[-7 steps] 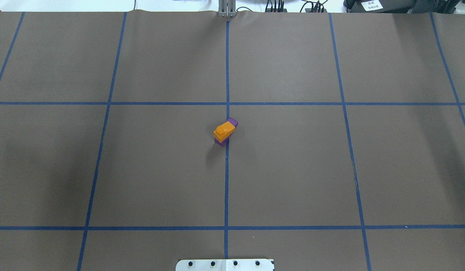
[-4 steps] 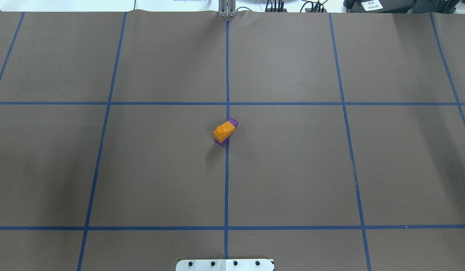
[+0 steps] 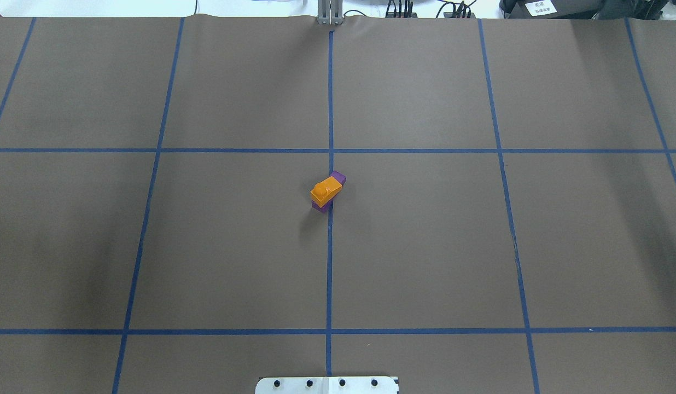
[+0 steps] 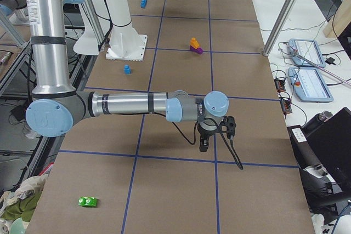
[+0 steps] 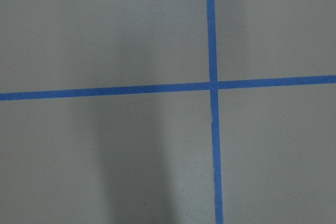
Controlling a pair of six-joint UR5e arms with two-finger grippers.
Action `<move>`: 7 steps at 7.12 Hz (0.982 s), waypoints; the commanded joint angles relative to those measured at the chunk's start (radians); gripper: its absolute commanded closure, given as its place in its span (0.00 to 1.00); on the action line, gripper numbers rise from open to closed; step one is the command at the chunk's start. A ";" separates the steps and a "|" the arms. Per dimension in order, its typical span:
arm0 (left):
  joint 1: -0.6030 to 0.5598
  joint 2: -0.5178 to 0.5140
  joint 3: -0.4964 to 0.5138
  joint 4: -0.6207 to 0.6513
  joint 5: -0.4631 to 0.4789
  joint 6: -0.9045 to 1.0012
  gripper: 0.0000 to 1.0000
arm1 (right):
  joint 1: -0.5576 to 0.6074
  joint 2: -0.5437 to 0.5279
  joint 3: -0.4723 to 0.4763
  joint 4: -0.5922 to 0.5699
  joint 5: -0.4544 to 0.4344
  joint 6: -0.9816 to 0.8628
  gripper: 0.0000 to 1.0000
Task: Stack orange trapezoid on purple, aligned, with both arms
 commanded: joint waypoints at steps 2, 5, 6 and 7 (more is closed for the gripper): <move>-0.001 0.006 0.003 0.000 0.001 0.001 0.00 | -0.006 -0.002 0.008 -0.002 -0.056 -0.010 0.00; -0.001 0.006 0.001 0.000 0.001 0.001 0.00 | 0.009 -0.010 0.003 -0.025 -0.076 -0.106 0.00; -0.001 0.006 0.001 0.000 0.001 0.001 0.00 | 0.018 -0.004 0.009 -0.094 -0.076 -0.136 0.00; -0.001 0.006 0.001 0.000 0.001 0.001 0.00 | 0.021 0.010 0.012 -0.143 -0.076 -0.156 0.00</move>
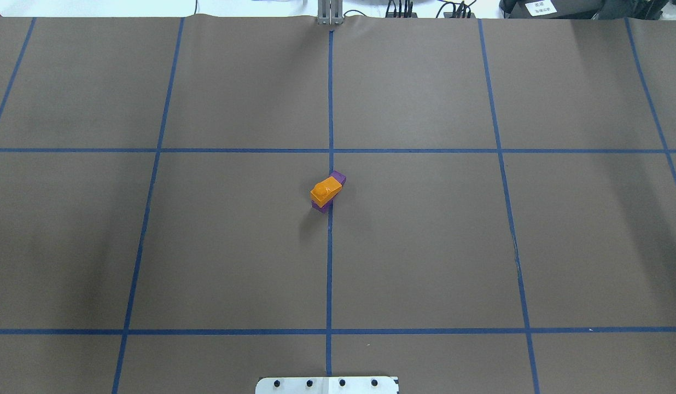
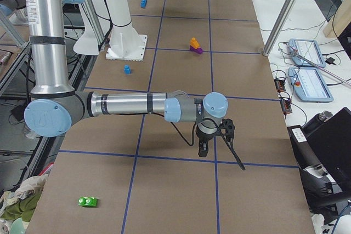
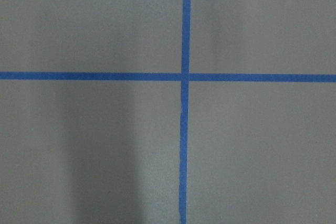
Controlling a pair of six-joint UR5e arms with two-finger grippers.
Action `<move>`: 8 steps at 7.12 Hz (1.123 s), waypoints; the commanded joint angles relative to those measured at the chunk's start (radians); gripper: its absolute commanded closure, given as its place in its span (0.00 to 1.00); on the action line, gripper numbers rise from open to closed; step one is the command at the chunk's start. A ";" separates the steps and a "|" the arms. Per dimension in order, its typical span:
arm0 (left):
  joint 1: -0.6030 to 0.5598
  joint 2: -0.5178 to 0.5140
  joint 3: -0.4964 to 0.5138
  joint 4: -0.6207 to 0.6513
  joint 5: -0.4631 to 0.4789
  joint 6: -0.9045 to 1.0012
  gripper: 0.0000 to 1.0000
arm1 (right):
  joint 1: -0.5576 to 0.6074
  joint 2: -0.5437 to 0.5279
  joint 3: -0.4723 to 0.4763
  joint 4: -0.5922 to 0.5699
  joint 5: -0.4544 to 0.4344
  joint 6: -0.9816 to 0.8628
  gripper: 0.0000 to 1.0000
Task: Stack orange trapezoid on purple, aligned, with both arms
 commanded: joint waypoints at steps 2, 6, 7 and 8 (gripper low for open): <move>0.000 0.000 0.000 0.000 0.000 0.000 0.00 | 0.015 0.012 0.000 -0.068 0.009 -0.051 0.00; 0.000 0.000 0.000 0.000 0.000 0.000 0.00 | 0.015 0.003 -0.005 -0.058 0.016 -0.050 0.00; 0.000 -0.002 0.001 0.000 0.000 0.000 0.00 | 0.015 0.003 -0.005 -0.058 0.016 -0.050 0.00; 0.000 -0.002 0.001 0.000 0.000 0.000 0.00 | 0.015 0.003 -0.005 -0.058 0.016 -0.050 0.00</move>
